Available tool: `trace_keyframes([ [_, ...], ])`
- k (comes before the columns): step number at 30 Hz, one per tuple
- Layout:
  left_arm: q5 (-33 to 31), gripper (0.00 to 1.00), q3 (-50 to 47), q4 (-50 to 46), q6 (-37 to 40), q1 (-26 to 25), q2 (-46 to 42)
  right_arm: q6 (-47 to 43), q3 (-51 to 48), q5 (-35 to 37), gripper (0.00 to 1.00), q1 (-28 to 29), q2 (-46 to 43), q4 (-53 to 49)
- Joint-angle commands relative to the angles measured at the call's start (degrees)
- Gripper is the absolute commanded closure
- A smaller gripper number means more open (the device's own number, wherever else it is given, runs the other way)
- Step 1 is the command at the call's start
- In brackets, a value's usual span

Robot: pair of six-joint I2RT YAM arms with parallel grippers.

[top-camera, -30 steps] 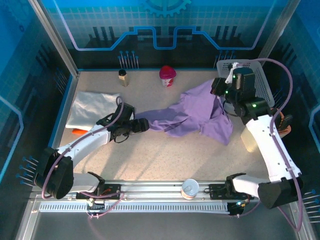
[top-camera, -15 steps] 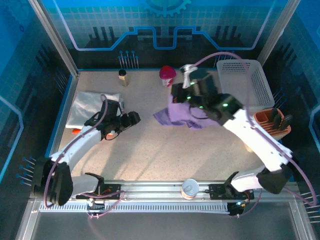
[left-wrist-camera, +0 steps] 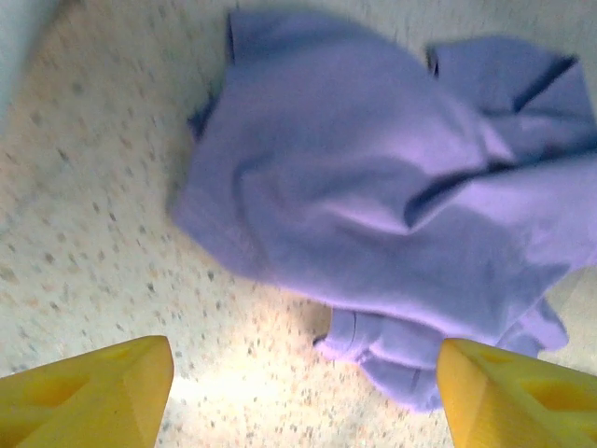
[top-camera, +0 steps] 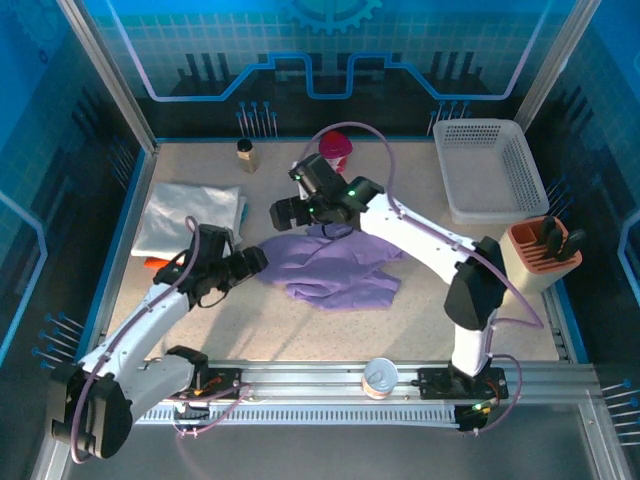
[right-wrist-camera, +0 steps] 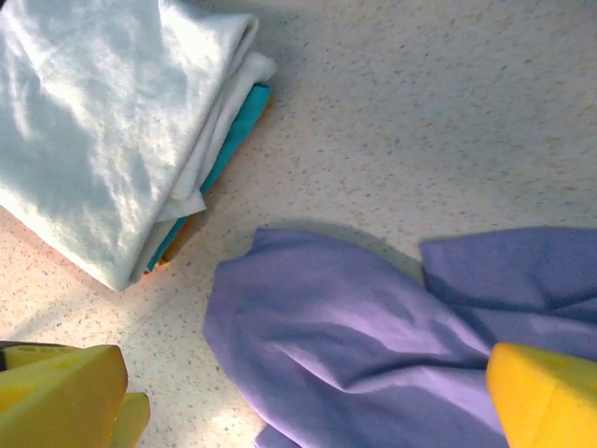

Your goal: Fold and stack the t-shirts

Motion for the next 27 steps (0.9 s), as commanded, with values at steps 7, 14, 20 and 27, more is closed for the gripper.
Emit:
trace_keyframes([
  [7, 0.7, 0.24, -2.1, 8.8, -7.1, -10.2, 8.5, 0.2, -21.5, 2.7, 0.0, -11.2, -13.9, 2.3],
  [14, 1.9, 0.23, 0.5, 15.1, -7.5, -11.0, 17.6, 2.6, -31.8, -0.7, 0.01, -26.7, -17.4, 1.4],
  [20, 2.9, 0.24, 3.0, 18.3, -8.9, -14.6, 24.6, 6.8, -41.6, -3.4, 0.09, -33.0, -17.4, 6.6],
  [27, 2.8, 0.33, 4.4, 22.7, -9.7, -16.8, 30.7, 7.3, -47.3, -14.7, 0.15, -35.7, -12.9, 18.9],
])
